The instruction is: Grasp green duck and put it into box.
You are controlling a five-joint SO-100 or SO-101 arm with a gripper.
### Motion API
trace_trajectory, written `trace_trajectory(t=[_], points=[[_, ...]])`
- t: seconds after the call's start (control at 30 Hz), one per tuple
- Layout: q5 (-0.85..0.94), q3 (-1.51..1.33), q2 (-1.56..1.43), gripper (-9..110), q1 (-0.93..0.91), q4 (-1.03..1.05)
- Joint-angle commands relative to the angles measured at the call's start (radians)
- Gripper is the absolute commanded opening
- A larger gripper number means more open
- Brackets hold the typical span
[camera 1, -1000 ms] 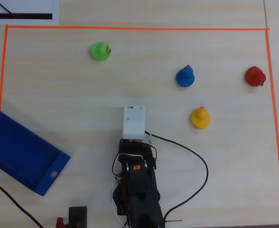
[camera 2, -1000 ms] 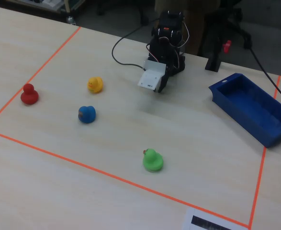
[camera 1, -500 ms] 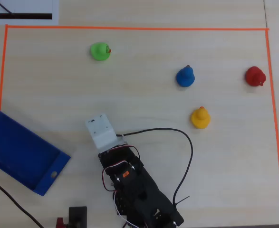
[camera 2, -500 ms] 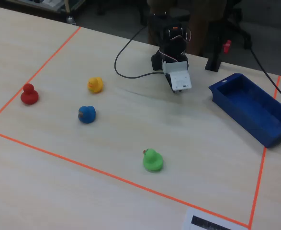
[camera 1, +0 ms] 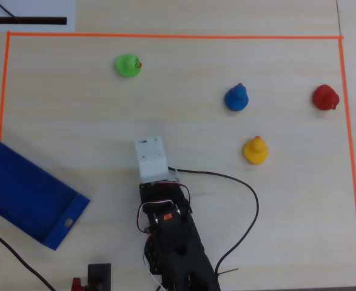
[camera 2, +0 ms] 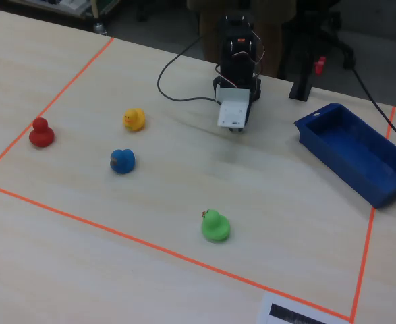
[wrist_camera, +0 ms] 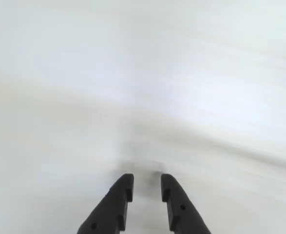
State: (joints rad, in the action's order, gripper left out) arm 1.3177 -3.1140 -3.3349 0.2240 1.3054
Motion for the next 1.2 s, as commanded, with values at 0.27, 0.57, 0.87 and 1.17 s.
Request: trace_trajectory(t=[0.27, 0.57, 0.87, 1.17], points=[[-0.002, 0.003, 0.025, 5, -0.364, 0.006], [0.098, 0.123, 0.244, 2, -0.39, -0.184], [-0.173, 0.922, 0.897, 18, -0.278, -0.232], [-0.307, 1.368, 1.39, 29, -0.158, -0.239]])
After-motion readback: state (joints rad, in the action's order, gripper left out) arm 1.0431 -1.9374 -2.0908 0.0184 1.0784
